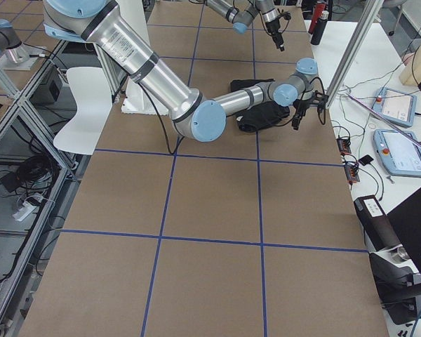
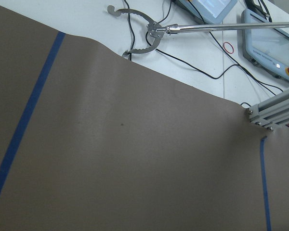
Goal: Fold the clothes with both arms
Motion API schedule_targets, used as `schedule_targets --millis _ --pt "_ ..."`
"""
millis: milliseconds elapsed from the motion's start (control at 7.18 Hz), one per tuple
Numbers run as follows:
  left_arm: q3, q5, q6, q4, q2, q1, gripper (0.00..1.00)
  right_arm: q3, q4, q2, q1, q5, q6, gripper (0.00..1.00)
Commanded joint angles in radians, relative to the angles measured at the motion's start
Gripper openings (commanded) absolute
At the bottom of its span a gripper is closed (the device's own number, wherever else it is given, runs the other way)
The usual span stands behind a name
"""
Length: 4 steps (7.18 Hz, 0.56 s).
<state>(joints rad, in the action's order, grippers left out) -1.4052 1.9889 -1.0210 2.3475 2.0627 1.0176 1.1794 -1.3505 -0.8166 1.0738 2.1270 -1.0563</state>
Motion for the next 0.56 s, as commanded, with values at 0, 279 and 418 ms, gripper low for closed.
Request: schedule_targets --millis 0,279,418 --pt "-0.237 0.049 0.383 -0.228 -0.164 0.092 1.00 0.173 -0.036 -0.212 0.122 0.123 0.233 1.00" --pt "-0.294 0.170 0.626 -0.254 -0.324 0.224 1.00 0.268 -0.109 -0.330 0.207 0.137 0.449 1.00" --pt "-0.294 0.256 0.721 -0.255 -0.376 0.289 1.00 0.343 -0.240 -0.370 0.247 0.137 0.608 1.00"
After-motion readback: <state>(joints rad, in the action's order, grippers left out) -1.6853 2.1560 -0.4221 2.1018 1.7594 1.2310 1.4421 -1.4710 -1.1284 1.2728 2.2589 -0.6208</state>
